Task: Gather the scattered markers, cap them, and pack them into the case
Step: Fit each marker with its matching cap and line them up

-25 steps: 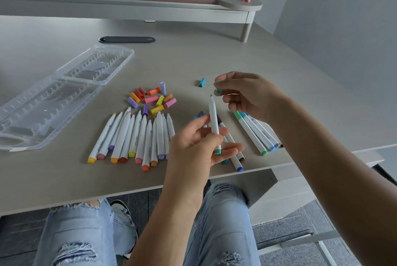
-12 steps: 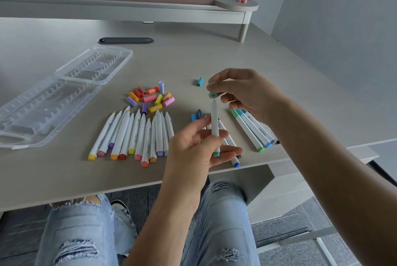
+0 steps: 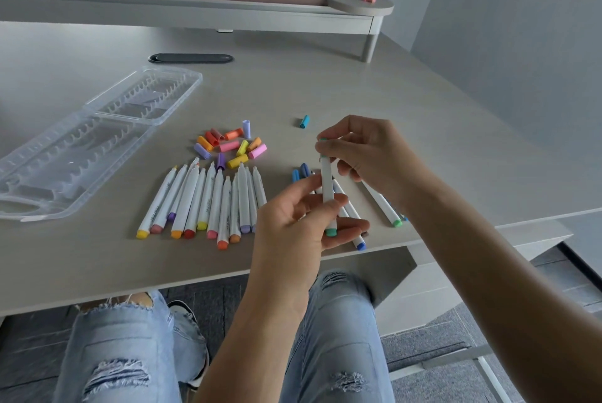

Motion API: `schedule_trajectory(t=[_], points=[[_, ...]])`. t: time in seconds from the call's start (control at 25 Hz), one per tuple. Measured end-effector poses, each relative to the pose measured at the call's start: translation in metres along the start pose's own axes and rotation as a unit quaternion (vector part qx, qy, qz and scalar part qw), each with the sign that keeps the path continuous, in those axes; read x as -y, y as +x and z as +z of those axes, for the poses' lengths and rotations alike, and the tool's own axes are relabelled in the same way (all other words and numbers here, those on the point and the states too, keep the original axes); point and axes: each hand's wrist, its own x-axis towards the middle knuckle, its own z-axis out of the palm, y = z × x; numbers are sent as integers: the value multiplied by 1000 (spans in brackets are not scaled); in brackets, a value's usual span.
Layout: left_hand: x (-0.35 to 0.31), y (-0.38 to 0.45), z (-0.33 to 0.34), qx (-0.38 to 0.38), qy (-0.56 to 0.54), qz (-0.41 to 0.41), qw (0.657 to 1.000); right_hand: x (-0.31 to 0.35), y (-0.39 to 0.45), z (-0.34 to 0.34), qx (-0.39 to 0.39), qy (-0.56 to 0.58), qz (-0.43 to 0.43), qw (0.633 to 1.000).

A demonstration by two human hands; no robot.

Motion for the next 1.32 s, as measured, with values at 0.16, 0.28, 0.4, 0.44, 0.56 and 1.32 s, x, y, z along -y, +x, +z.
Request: schedule_trajectory(t=[0.16,0.28,0.4,0.44,0.56,1.32], points=[[2,-2,3,5,-22,-22,999,-8,-13,-4,-13,46,-7,999],[5,-6,5,6,-20,-24,1000,-7,-22,-8,-7,36,-5,999],[7,-9,8,-2,-28,-23,999,-7,-28,-10,-6,25,-3,1000],[7,-11,9,-3,-30,-24,999,-7,-29,-10,-4,23,-2,1000],[6,-14,10,-2,-26,-24,999,-9,-28,-12,-4,24,11,1000],[5,-31,-28,-77,-1,18,997,-11,-7,8,-36,-407,-60,911]])
